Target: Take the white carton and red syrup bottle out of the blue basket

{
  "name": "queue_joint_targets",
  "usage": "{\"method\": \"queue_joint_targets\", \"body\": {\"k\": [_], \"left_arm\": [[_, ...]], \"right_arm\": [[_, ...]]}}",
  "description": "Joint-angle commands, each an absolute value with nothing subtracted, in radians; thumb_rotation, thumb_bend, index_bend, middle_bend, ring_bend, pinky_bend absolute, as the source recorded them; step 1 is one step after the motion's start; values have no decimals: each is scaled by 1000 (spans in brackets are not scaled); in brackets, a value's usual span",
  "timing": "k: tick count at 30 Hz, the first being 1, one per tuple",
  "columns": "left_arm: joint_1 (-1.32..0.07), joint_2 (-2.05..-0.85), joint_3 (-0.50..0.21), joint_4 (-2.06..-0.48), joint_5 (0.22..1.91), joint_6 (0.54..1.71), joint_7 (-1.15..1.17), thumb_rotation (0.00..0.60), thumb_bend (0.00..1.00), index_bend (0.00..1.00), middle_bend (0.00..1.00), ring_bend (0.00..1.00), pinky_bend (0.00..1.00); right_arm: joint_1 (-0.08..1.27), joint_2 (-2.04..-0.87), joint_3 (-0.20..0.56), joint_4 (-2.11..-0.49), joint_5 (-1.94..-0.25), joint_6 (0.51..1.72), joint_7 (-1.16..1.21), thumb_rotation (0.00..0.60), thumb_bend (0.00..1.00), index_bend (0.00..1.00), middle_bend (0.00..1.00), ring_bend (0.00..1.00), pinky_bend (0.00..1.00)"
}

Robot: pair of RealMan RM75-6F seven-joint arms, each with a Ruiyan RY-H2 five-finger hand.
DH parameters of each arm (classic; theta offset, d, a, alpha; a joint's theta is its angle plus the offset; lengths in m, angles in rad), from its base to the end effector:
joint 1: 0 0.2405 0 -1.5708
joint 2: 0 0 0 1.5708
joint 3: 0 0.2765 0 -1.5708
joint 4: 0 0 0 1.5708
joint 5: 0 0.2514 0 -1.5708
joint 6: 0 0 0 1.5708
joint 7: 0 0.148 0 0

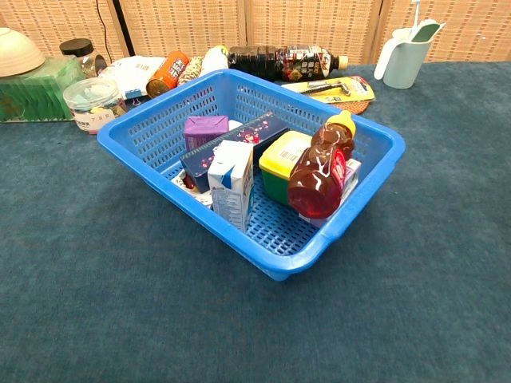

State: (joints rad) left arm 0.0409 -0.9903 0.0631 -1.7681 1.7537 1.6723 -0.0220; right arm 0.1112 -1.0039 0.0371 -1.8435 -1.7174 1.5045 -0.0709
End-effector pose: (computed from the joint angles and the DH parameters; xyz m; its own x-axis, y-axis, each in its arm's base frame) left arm -0.3046 0.1178 0.1556 0.3381 -0.0206 0.9409 0.9319 -0.1322 -0.3378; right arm -0.2664 -0.1858 0.1375 0.3655 0.0221 0.9306 -0.8970 -0.2587 0.3584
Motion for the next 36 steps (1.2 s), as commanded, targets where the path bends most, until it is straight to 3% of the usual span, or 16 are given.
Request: {"method": "queue_joint_targets", "body": {"k": [1,6,10,20,36], "left_arm": [[41,-990,65,-1774,1763,1675,-16,600,43,0,0,0,0],[35,-996,66,-1779,1770,1661,0,600,43,0,0,0,0],[26,-1002,57,-1792,1760,1648,20,600,43,0,0,0,0],[12,-1008,40,-1805,1721,1620,37,600,43,0,0,0,0],[2,-1007,28,-1809,1686,1601,37,600,43,0,0,0,0]], "right_arm": [[156,-991,62,-1867,-1737,1469,-57,600,0,0,0,0,0],[238,-994,93,-1922,-1773,1391,-82,600,0,0,0,0,0],[355,-1000,122,-2010,-1756,1233,-47,600,0,0,0,0,0],[605,-1117,257,-2044,-1488,942,-116,600,0,0,0,0,0],[856,-1365,299,-1955,-1069,802,-320,600,0,0,0,0,0]]}}
